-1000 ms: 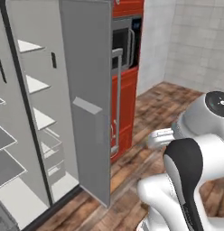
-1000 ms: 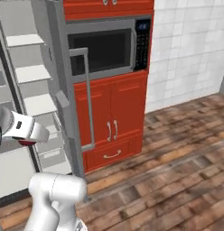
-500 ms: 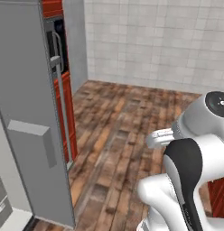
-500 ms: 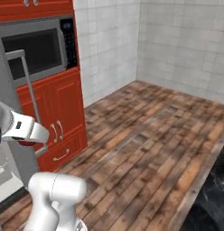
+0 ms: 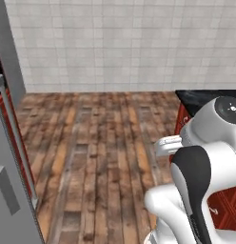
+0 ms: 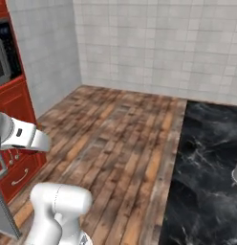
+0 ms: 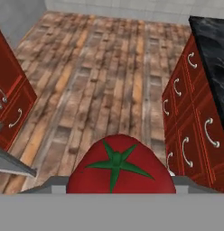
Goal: Gather the bell pepper and tomato from the fridge and place them on a tray on the dining counter. Then gather the chicken drumsticks from the fridge and place them on the other tray.
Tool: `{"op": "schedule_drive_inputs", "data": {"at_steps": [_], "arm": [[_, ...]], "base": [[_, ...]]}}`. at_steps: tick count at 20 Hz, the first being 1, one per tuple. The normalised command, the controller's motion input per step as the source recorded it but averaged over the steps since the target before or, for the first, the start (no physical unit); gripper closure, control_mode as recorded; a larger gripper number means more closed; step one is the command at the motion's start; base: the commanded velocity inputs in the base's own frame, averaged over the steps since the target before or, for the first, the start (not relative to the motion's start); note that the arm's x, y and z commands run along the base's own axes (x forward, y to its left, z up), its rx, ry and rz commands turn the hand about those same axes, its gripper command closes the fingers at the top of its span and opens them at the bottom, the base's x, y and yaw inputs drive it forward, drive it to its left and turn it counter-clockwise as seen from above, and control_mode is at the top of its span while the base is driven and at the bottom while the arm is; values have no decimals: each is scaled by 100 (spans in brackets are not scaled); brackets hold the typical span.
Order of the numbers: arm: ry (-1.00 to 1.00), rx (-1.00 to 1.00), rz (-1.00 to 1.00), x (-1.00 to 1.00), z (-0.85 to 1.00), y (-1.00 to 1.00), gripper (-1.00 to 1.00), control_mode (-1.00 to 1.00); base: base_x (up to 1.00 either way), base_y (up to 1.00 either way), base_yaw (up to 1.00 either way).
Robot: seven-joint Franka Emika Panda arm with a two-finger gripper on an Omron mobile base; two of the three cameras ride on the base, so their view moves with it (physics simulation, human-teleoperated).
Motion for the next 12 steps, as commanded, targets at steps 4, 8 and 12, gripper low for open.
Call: {"op": "schedule_drive_inputs", "data": {"at_steps": [4,8,12], "arm": [[0,0,0,0,0,0,100,100],[0,0,0,0,0,0,100,100],[0,0,0,0,0,0,100,100]], "base": [[20,10,-45],[37,13,-35],[40,20,-33]]}}
